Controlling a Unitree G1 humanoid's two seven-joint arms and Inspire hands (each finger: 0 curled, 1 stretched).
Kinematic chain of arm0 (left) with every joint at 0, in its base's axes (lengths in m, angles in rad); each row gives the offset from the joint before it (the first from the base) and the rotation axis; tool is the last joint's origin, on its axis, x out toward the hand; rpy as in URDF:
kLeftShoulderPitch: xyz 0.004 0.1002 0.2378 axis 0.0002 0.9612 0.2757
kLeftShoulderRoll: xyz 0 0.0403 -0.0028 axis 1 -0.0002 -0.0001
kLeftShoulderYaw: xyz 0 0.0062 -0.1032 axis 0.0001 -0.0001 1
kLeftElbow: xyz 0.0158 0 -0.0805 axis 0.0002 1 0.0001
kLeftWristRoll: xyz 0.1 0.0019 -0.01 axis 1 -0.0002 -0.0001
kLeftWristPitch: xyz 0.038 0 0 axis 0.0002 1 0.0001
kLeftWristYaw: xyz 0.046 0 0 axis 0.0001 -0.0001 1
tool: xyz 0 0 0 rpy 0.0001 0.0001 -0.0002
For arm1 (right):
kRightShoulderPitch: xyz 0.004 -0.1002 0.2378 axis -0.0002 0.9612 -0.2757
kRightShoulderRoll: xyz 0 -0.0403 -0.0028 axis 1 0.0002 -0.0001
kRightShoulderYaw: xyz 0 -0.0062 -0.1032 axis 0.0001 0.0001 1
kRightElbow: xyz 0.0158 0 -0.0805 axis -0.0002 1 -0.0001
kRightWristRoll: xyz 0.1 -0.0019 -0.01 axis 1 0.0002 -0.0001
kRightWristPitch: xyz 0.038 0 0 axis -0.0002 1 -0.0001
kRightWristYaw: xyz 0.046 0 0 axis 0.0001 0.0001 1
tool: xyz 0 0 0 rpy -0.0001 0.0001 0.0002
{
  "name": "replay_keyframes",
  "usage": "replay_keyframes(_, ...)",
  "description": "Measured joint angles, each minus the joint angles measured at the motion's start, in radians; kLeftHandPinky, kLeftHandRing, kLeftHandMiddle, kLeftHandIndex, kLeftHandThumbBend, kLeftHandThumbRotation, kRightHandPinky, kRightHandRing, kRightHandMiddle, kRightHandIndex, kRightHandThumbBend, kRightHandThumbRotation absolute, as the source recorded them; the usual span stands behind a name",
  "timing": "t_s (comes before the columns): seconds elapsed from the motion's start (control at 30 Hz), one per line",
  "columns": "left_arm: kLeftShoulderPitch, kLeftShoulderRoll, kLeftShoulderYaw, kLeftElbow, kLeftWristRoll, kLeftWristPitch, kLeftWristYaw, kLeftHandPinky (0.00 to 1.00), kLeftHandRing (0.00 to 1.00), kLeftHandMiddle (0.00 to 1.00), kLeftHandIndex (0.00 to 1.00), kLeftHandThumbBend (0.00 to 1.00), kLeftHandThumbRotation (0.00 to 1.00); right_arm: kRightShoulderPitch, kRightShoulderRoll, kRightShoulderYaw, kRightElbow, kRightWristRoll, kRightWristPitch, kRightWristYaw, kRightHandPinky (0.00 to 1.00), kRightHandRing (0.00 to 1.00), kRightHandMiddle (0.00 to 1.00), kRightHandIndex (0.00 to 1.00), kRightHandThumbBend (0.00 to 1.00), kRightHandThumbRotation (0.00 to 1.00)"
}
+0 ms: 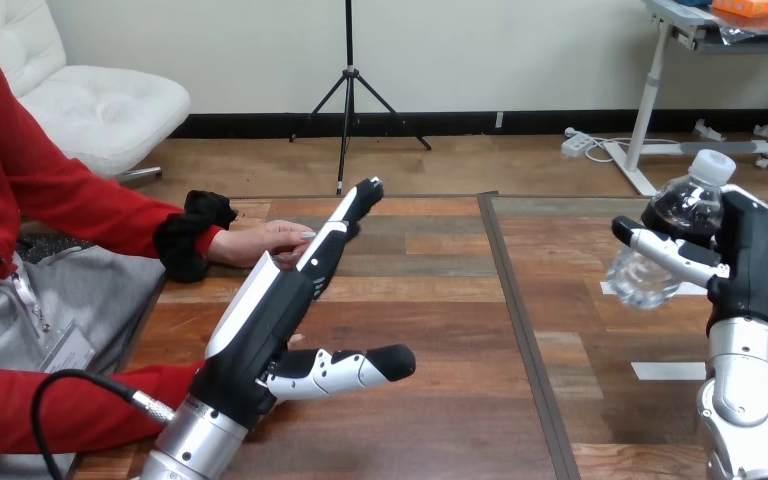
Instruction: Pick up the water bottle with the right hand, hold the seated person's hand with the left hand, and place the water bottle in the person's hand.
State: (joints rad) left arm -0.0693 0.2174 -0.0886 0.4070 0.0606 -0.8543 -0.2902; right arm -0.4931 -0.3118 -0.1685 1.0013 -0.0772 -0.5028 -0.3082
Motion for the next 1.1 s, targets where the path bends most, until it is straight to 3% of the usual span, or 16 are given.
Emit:
replay_keyframes(0.5,-0.029,0.020,0.038,0.056,0.096,-0.006,0.085,0.98,1.00,1.00,1.00,1.00,0.64,0.109,0.016,0.005,-0.227,0.023,0.017,0.072,0.50,0.53,0.57,0.54,0.82,0.00)
replay_keyframes(1.1,-0.077,0.126,0.080,0.095,0.314,-0.033,0.271,0.93,1.00,1.00,0.98,1.00,0.63,0.230,0.077,0.018,-0.486,0.024,0.101,0.131,0.47,0.52,0.57,0.55,0.81,0.00)
